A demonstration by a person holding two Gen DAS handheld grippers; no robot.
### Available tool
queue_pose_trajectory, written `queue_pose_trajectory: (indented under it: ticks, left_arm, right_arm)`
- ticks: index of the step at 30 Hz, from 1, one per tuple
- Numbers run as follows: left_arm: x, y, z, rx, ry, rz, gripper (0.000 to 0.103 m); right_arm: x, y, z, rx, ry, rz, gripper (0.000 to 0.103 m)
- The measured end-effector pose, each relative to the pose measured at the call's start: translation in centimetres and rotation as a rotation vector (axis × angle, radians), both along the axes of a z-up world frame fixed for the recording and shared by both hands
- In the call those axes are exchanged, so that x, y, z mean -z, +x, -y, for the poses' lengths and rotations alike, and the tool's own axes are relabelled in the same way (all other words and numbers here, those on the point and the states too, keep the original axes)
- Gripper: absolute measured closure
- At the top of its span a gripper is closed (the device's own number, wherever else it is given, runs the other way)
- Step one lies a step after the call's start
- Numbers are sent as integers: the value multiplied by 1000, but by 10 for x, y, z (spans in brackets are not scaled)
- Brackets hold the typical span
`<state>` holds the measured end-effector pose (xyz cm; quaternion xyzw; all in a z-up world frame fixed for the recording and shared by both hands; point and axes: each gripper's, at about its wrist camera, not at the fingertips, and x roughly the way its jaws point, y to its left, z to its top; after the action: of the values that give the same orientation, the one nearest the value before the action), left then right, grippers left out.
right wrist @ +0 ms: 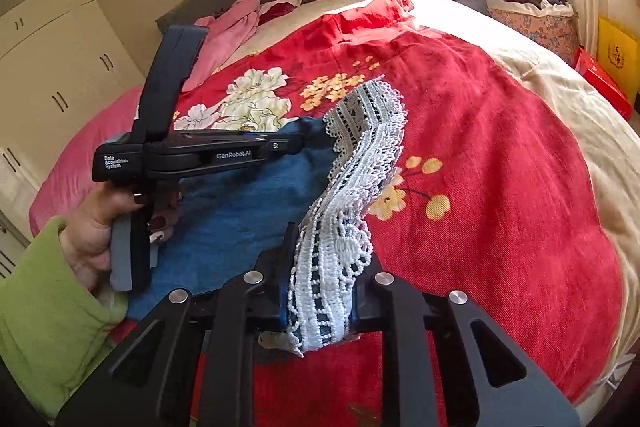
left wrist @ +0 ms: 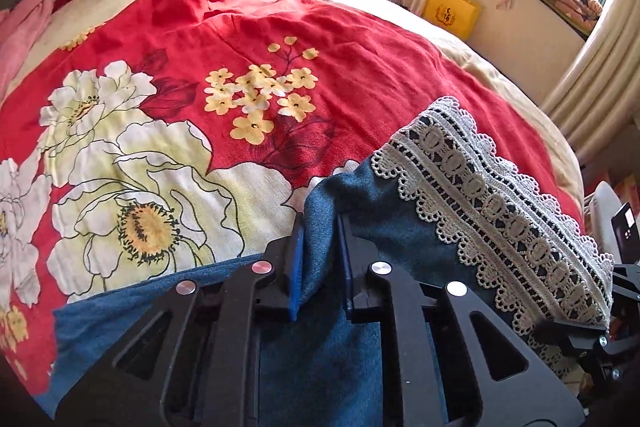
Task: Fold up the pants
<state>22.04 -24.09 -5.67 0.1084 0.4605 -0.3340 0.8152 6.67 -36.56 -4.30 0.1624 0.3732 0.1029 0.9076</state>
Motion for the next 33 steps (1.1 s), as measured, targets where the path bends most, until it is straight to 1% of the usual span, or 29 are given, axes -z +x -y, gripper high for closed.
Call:
queue_pose_trajectory:
  ticks: [5, 10, 12, 14, 16, 19, 21, 24, 26, 28, 31, 32, 33]
  left_arm:
    - [-13, 2, -19, -31, -75, -6, 98]
    - [-25, 6, -47, -76, -134, -6, 98]
    - [-28, 7, -62, -96, -143, -8, 98]
    - [-28, 10, -80, -135, -137, -16, 94]
    - [-27, 14, -101, -188, -140, -34, 93]
    - [-34, 23, -149, -311, -181, -57, 93]
    - [-44, 25, -179, -376, -208, -42, 92]
    - [-54, 20, -217, -437, -267, -40, 85]
    - [-58, 11, -235, -456, -290, -33, 78]
    - [-55, 2, -243, -462, -277, -27, 76]
    - [-49, -8, -243, -452, -282, -45, 70]
    - [-48, -11, -244, -446, -295, -56, 66]
    - [-47, -12, -242, -438, -304, -62, 65]
  right_arm:
    - [-24, 1, -26, -62, -23, 52, 84]
    - [-43, 8, -68, -161, -54, 98, 84]
    - [-47, 12, -92, -216, -82, 110, 84]
    - [-49, 15, -114, -263, -123, 123, 84]
    - [-48, 19, -136, -309, -159, 125, 84]
    - [-43, 23, -168, -387, -230, 126, 84]
    - [-38, 24, -190, -441, -281, 128, 84]
    - [-25, 24, -218, -508, -348, 110, 84]
    - [-17, 24, -233, -537, -369, 101, 84]
    - [-9, 22, -247, -565, -386, 96, 84]
    - [-2, 20, -262, -589, -396, 94, 81]
    - [-1, 18, -266, -596, -387, 92, 80]
    - [-2, 17, -269, -608, -373, 97, 79]
